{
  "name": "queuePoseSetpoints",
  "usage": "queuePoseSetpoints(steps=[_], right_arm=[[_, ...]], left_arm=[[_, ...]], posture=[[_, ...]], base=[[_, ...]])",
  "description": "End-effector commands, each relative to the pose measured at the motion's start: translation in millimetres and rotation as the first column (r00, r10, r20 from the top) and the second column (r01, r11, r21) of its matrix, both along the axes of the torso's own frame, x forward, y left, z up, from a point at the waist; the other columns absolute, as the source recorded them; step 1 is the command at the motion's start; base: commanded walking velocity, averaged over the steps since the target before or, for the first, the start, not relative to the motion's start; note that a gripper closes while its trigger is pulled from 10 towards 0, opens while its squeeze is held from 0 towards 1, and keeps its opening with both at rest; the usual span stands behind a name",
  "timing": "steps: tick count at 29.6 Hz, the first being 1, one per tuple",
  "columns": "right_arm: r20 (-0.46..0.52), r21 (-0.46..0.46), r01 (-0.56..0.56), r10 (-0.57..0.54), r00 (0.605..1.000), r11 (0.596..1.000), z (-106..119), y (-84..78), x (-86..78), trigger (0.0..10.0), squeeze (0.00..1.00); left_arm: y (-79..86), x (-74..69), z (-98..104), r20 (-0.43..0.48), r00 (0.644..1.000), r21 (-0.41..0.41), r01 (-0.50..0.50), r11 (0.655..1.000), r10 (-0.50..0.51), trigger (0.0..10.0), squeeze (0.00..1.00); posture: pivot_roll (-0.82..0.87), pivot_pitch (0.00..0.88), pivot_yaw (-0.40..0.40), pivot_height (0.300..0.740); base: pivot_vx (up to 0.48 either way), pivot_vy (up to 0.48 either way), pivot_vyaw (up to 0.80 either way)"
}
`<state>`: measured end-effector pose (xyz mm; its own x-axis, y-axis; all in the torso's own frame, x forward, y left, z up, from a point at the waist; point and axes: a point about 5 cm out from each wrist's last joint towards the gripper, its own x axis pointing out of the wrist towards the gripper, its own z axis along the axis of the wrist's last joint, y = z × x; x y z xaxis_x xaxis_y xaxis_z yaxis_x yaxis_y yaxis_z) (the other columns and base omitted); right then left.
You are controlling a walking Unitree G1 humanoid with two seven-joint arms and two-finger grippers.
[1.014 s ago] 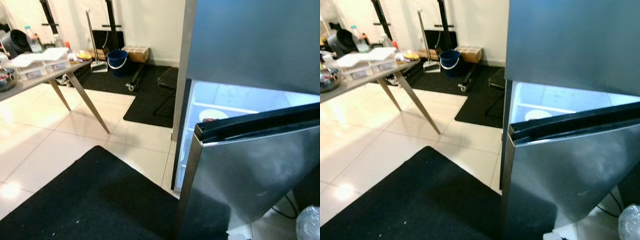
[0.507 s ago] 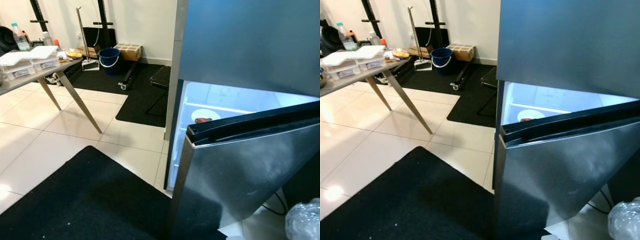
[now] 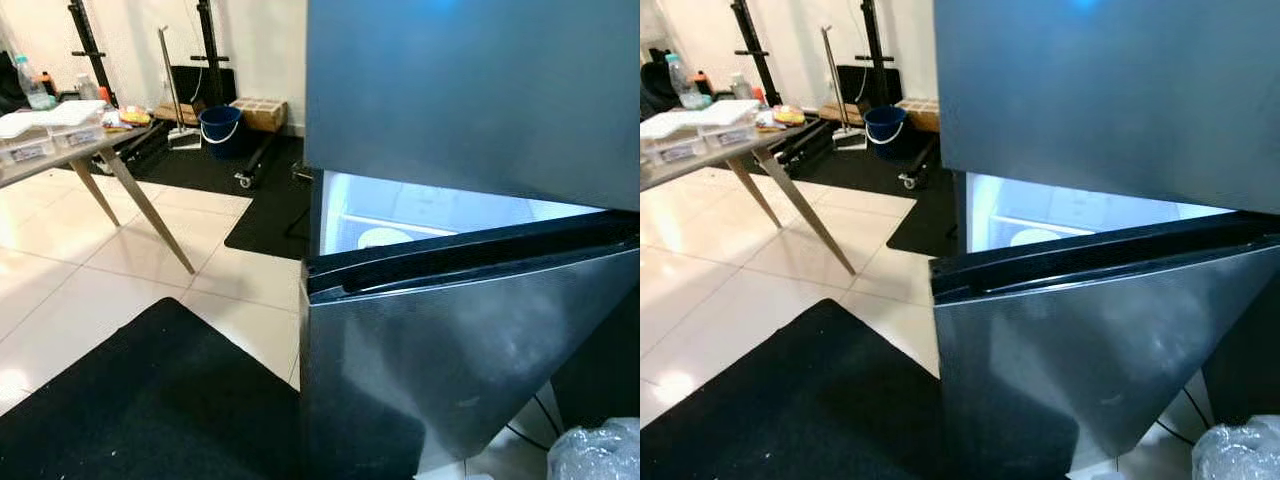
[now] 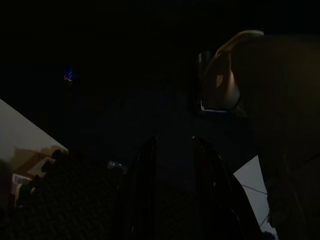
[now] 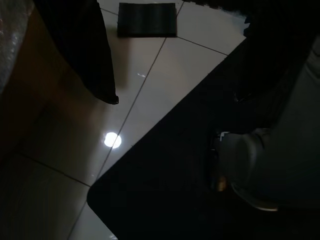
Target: Restocking fridge
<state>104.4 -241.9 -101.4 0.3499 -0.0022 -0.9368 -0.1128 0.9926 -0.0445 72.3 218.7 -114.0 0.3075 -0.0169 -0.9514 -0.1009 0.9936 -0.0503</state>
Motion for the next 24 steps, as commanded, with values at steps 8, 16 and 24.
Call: queuePoseSetpoints(steps=[8, 16, 24], right_arm=[[0.007, 0.015, -0.004, 0.004, 1.000, 1.000, 0, 3.5, 2.5, 10.0, 0.00], [0.007, 0.018, -0.010, 0.010, 1.000, 1.000, 0, 4.2, 3.1, 10.0, 0.00], [0.004, 0.022, -0.013, 0.013, 1.000, 1.000, 0, 4.9, 2.6, 10.0, 0.00]], left_arm=[[10.4, 22.0, 7, 0.113, 0.993, 0.068, -0.047, 0.997, 0.039, 10.0, 0.00], [48.4, 60.4, 31, 0.326, 0.933, 0.166, -0.215, 0.962, 0.152, 10.0, 0.00], [10.6, 100.2, 43, 0.489, 0.872, -0.082, 0.057, 0.995, -0.010, 10.0, 0.00]], posture=[[-0.06, 0.000, -0.007, 0.740], [-0.06, 0.000, -0.007, 0.740], [-0.06, 0.000, -0.005, 0.740]], base=[[0.000, 0.000, 0.00], [0.000, 0.000, 0.00], [0.000, 0.000, 0.00]])
